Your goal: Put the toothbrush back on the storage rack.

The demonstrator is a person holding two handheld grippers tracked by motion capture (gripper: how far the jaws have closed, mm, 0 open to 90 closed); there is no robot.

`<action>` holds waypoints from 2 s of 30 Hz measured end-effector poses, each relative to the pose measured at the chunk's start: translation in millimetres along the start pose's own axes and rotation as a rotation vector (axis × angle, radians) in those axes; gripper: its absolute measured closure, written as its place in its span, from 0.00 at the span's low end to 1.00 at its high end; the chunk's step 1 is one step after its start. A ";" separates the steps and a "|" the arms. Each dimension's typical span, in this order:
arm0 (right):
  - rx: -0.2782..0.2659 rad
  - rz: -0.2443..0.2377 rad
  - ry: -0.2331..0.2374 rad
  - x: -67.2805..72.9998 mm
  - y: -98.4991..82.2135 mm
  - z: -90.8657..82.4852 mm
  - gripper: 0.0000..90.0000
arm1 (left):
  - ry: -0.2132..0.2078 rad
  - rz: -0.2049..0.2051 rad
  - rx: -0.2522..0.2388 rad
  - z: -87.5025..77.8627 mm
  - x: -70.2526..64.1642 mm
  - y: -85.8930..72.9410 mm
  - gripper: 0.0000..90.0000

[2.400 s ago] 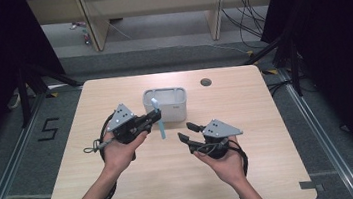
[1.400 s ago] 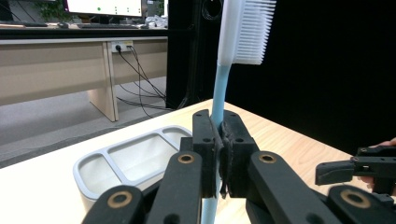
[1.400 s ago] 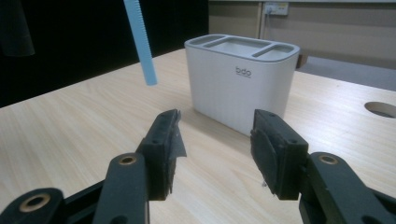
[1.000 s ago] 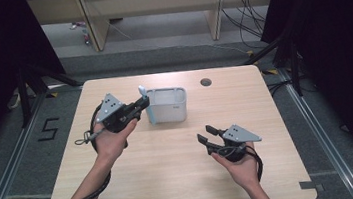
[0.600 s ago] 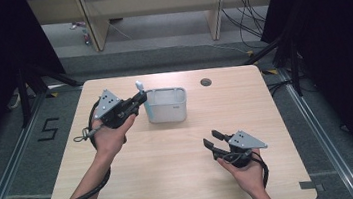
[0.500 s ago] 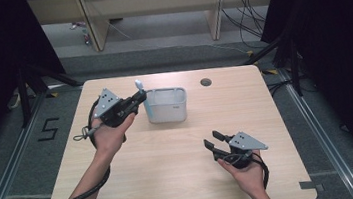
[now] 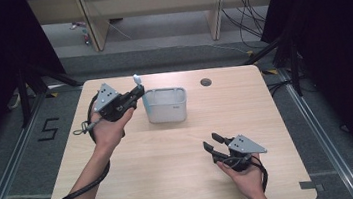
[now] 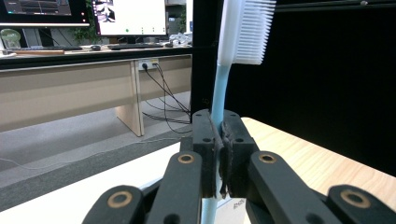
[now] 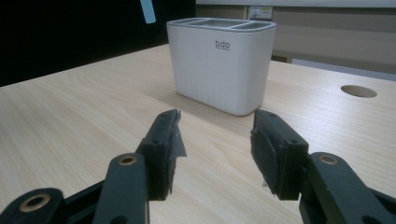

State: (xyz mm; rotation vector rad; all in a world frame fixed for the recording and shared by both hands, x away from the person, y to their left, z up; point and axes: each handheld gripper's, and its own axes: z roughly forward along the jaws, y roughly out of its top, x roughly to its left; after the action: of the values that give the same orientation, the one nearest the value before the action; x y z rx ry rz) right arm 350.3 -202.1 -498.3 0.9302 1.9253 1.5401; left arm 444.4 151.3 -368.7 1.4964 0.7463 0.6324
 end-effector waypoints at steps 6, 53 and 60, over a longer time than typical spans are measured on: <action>0.001 0.021 0.016 1.4 -0.5 1.7 0.58 | 0.008 0.002 0.001 2.8 4.2 1.5 0.95; 0.013 -0.002 -0.007 0.3 -2.7 0.0 0.58 | 0.058 0.008 0.014 35.6 25.0 9.6 0.95; 0.021 0.025 0.005 1.9 -3.9 1.2 0.57 | 0.063 0.006 0.028 38.2 27.7 4.9 0.95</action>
State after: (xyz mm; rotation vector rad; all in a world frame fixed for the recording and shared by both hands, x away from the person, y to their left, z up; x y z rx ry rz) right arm 349.2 -200.4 -502.3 0.9636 1.9439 1.5410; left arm 491.7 148.2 -367.6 1.5102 0.8026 0.6787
